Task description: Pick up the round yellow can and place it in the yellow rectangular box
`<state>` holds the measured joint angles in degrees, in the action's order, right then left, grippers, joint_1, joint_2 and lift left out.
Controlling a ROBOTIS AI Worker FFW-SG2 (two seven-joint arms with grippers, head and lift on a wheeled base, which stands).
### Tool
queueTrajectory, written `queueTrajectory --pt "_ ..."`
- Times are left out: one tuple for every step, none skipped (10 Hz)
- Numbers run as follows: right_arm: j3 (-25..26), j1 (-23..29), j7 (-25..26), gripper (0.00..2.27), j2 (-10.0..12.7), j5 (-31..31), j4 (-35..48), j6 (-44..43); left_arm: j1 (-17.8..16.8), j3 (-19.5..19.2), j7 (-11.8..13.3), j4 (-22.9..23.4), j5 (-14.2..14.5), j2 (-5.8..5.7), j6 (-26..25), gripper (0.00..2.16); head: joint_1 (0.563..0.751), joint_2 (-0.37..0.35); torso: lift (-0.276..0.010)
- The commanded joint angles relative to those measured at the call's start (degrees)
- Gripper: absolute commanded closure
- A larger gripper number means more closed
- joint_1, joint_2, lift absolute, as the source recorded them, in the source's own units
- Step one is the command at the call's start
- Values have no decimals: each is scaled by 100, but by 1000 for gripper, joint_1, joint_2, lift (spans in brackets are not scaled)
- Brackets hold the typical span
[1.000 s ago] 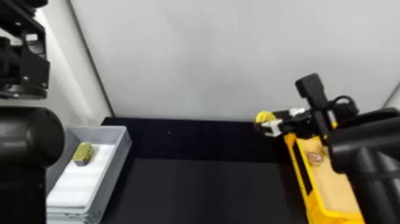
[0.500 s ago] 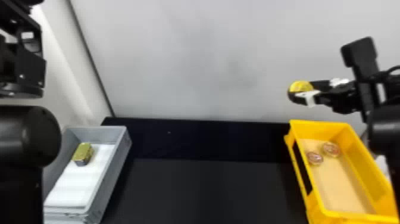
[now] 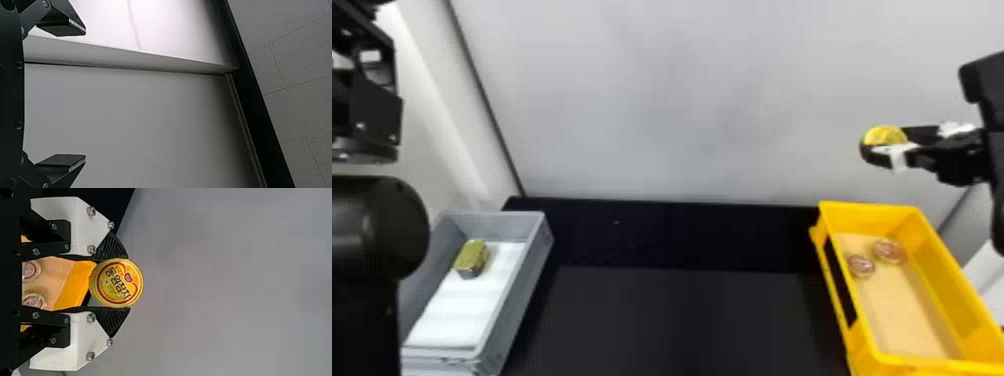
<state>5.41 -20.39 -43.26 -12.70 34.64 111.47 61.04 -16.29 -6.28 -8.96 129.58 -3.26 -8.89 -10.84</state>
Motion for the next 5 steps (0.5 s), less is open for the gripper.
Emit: queueTrajectory --pt "311 88 9 725 -66 97 -3 16 -6 -5 8 24 -8 -8 -33 140 663 54 -2" --pt "425 123 17 725 -66 106 -73 8 -15 -5 16 24 -8 -17 -33 140 663 54 -2" --pt "540 159 35 725 -57 106 -135 -1 -15 -5 16 24 -8 -26 -42 140 663 54 -2" --pt "654 202 61 725 -57 106 -196 -19 -23 -5 16 24 -8 -26 -42 140 663 54 -2" --pt "751 229 79 725 -57 106 -293 -54 -23 -5 25 24 -8 -35 -51 140 663 54 -2"
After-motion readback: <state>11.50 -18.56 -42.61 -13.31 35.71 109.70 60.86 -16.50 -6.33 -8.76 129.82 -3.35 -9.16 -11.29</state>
